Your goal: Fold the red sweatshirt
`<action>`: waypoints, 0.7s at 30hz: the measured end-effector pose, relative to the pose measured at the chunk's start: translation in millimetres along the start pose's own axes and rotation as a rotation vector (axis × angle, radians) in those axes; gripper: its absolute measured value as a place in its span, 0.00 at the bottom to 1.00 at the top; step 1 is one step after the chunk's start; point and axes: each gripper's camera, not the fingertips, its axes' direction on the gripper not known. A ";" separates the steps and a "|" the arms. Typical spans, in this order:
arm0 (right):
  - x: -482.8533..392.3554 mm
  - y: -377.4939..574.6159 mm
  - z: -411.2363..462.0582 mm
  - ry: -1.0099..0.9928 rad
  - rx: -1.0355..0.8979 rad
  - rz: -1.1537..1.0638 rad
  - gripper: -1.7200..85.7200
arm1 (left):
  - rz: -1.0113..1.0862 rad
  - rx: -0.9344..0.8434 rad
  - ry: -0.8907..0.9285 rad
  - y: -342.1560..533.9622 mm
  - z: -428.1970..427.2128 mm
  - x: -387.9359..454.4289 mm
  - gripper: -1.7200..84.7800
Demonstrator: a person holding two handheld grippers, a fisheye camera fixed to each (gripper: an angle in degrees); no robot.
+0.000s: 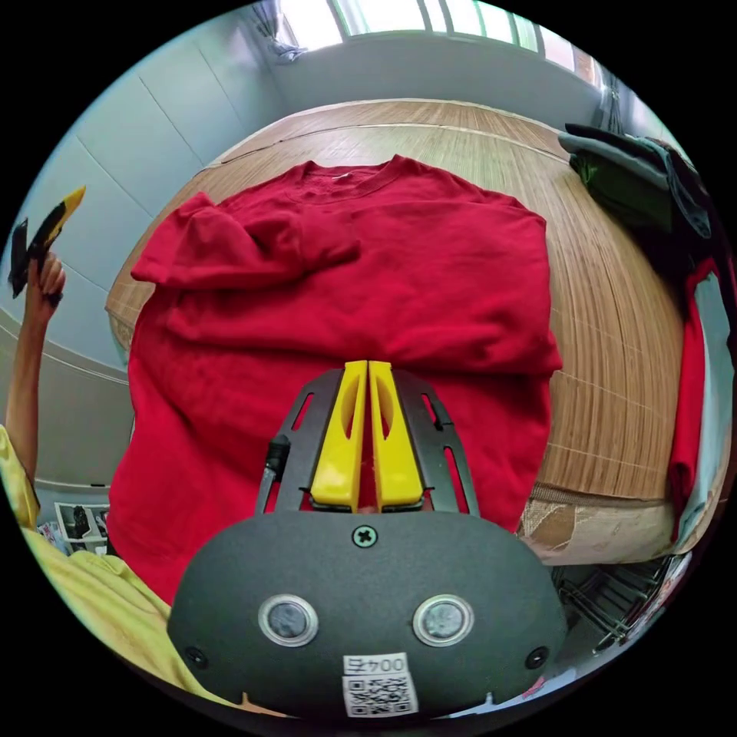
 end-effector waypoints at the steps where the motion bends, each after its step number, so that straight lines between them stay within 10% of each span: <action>1: -0.2 -2.4 0.0 0.003 -0.007 -0.011 0.01 | -0.057 -0.028 -0.020 17.3 8.5 -9.6 0.04; 21: 16.2 -17.2 -1.3 -0.030 -0.083 0.143 0.01 | -0.426 -0.077 -0.299 151.3 115.6 -4.9 0.03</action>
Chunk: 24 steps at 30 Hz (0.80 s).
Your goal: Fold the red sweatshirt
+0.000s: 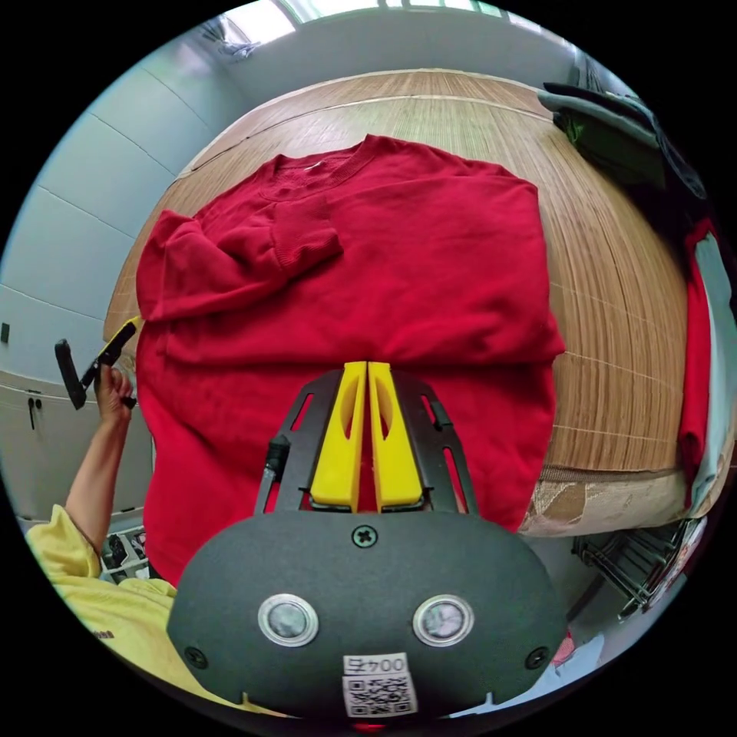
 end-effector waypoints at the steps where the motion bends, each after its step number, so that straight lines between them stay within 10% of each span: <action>1: -2.1 2.4 0.3 0.023 0.009 -0.021 0.01 | -0.041 0.060 -0.001 7.0 -8.8 -0.8 0.03; 9: -11.0 21.7 3.0 0.169 0.064 -0.124 0.01 | -0.016 0.004 0.008 36.5 24.1 12.4 0.03; 24: 92.2 -22.8 -5.3 -0.573 0.155 0.235 0.17 | -0.026 0.063 0.009 60.5 35.7 20.0 0.03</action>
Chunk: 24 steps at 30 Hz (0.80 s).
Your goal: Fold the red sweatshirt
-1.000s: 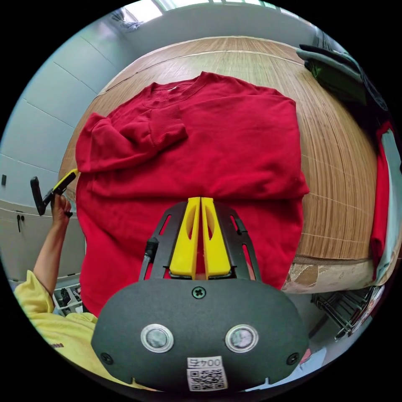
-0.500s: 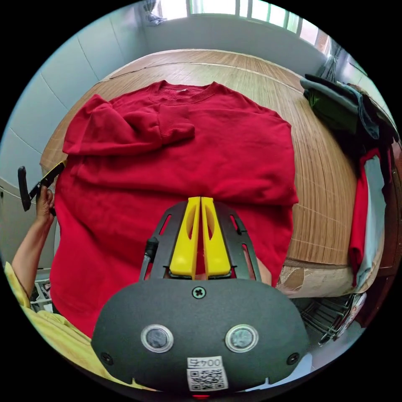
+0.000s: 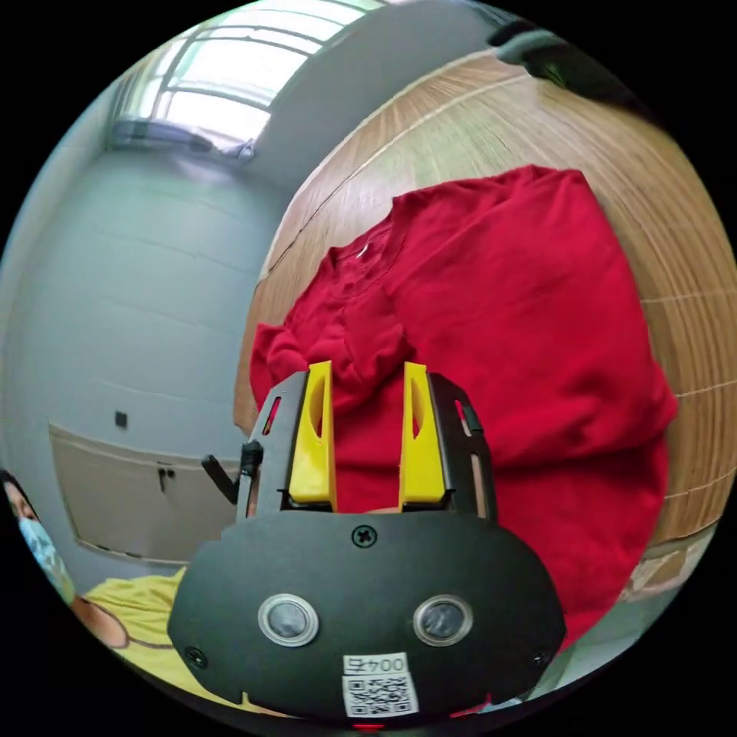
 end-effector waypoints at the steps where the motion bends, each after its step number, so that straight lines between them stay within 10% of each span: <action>1: 8.5 -2.9 1.3 0.002 0.005 0.044 0.17 | 0.000 -0.001 0.001 0.8 0.7 0.6 0.03; 15: 15.2 -10.7 0.7 -0.091 0.040 0.106 0.08 | -0.017 -0.024 0.020 4.2 9.2 11.3 0.03; 24: -17.7 43.1 -116.2 0.239 0.279 -0.144 0.07 | -0.027 -0.037 0.039 3.7 15.3 27.3 0.03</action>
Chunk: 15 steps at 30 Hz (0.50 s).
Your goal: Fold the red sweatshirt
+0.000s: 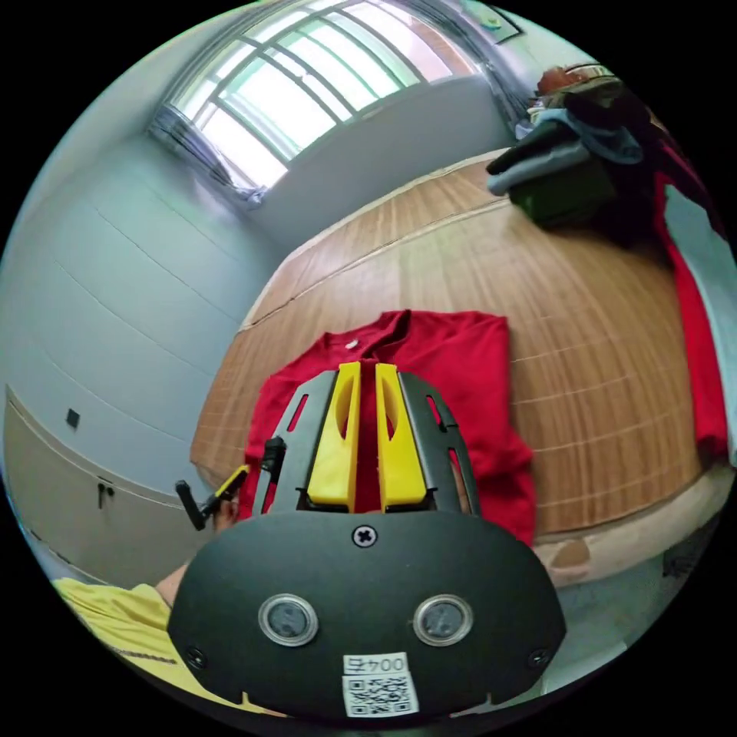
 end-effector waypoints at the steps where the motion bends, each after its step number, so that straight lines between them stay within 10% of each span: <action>1: 16.8 9.4 2.2 0.007 -0.050 0.030 0.07 | -0.002 -0.002 0.007 -0.5 0.9 2.5 0.03; 15: 39.7 45.9 23.4 -0.082 -0.112 0.118 0.07 | 0.557 -0.070 -0.304 -30.3 11.6 121.8 0.12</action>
